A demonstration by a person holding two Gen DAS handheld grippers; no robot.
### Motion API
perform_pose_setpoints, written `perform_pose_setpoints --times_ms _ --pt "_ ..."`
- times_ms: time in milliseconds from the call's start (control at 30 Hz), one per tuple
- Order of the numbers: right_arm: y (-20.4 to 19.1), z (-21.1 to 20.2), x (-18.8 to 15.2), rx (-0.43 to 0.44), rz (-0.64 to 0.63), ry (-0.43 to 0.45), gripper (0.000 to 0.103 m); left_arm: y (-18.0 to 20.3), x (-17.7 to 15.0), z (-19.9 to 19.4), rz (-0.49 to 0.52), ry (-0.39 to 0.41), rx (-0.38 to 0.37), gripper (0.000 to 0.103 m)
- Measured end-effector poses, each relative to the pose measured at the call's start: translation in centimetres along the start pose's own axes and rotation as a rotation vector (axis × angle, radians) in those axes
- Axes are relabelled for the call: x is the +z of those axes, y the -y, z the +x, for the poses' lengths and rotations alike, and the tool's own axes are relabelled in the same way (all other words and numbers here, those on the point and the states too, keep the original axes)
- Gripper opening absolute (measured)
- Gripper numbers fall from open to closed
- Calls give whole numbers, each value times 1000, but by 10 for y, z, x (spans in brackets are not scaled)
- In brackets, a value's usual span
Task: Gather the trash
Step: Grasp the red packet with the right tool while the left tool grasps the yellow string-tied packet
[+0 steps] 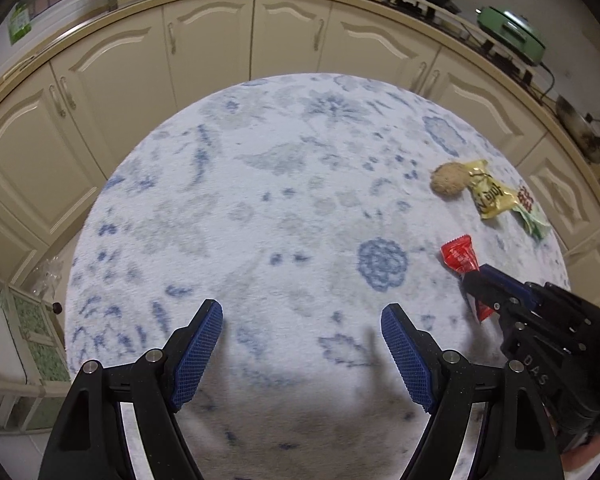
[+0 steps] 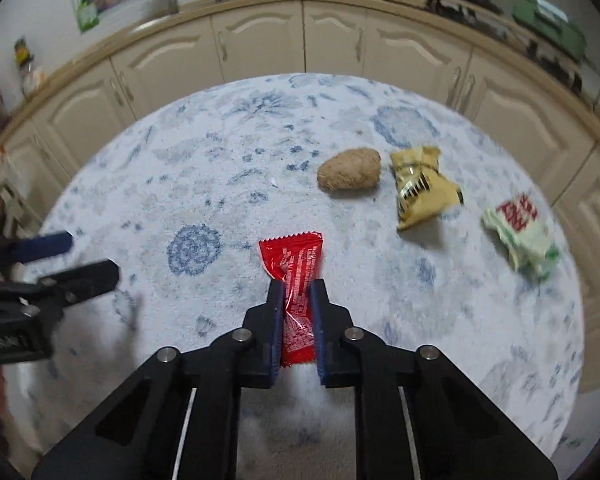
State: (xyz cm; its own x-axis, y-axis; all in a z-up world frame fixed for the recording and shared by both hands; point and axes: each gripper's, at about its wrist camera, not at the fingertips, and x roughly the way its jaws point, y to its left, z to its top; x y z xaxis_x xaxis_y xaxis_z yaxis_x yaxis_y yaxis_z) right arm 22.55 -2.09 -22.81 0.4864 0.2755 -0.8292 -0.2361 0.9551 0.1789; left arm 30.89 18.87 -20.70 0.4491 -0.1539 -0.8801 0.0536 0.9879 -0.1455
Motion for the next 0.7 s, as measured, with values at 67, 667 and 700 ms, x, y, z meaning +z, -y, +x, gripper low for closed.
perform_pose_setpoints --times_ms 67,667,700 --pt "12 -8 -7 2 60 20 10 8 1 3 19 -2 -6 78" --pt "115 -85 -27 -72 389 231 10 117 36 27 157 -23 -74 78" --pt "122 -87 -27 -71 406 234 10 125 42 31 156 -28 -81 78"
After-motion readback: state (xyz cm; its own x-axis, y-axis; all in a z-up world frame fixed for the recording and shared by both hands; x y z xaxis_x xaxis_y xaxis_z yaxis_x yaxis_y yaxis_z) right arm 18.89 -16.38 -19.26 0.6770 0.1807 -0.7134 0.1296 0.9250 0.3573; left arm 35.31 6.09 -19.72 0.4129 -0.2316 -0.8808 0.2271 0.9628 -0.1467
